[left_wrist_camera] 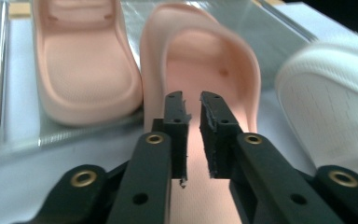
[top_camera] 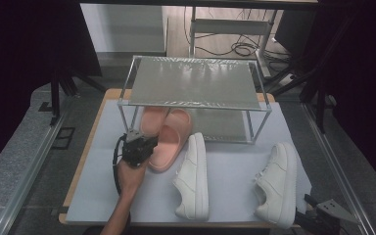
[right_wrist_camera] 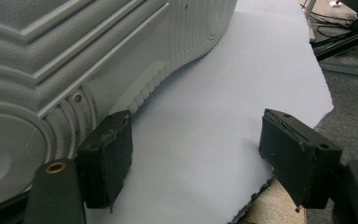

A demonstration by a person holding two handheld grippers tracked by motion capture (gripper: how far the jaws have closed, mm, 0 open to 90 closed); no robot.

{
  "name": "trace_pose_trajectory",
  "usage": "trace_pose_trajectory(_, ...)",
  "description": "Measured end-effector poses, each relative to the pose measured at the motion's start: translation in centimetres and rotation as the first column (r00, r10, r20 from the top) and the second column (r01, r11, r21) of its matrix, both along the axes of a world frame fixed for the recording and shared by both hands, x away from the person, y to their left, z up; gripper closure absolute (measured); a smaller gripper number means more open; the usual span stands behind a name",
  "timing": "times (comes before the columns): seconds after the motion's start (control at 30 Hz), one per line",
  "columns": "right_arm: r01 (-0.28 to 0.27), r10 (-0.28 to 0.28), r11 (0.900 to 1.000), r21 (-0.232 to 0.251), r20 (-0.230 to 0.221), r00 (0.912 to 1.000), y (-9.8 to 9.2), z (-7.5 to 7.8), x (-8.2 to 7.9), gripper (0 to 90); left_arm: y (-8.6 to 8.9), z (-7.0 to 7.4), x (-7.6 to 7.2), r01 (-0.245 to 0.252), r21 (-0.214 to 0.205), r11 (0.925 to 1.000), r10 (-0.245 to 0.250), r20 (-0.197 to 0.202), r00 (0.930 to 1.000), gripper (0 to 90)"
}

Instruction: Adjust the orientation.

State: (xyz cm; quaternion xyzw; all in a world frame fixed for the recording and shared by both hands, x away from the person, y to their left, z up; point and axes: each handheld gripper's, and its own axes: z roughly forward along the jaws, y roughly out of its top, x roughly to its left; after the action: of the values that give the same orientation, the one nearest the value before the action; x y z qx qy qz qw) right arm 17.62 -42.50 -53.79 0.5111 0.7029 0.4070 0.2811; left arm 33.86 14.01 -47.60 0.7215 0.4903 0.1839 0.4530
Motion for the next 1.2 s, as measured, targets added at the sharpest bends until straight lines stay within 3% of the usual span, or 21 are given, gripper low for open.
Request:
trace_pose_trajectory(0.33, 0.001, -0.001, 1.0000, 0.001, 0.000, 1.0000, 0.0, 0.0, 0.0, 26.1, 1.0, -1.5, -4.0, 0.063, 0.068, 0.9957, -0.060, -0.046, 0.9971, 89.5)
trace_pose_trajectory(0.4, 0.001, -0.001, 1.0000, 0.001, 0.000, 1.0000, 0.0, 0.0, 0.0, 26.1, 1.0, -2.2, -5.0, 0.077, 0.100, 0.9920, -0.071, -0.065, 0.9954, 89.5)
trace_pose_trajectory(0.6, 0.002, -0.002, 1.0000, 0.001, 0.000, 1.0000, 0.0, 0.0, 0.0, 26.1, 0.6, -3.4, -6.3, 0.108, 0.115, 0.9875, -0.097, -0.097, 0.9905, 89.6)
trace_pose_trajectory(0.8, 0.002, -0.002, 1.0000, 0.002, 0.000, 1.0000, 0.0, 0.0, 0.0, 26.1, -0.4, -4.1, -6.4, 0.125, 0.158, 0.9795, -0.109, -0.104, 0.9885, 89.6)
trace_pose_trajectory(1.2, 0.002, -0.002, 1.0000, 0.002, 0.001, 1.0000, 0.0, 0.0, 0.0, 26.1, -2.2, -4.2, -5.3, 0.145, 0.150, 0.9780, -0.132, -0.097, 0.9865, 89.6)
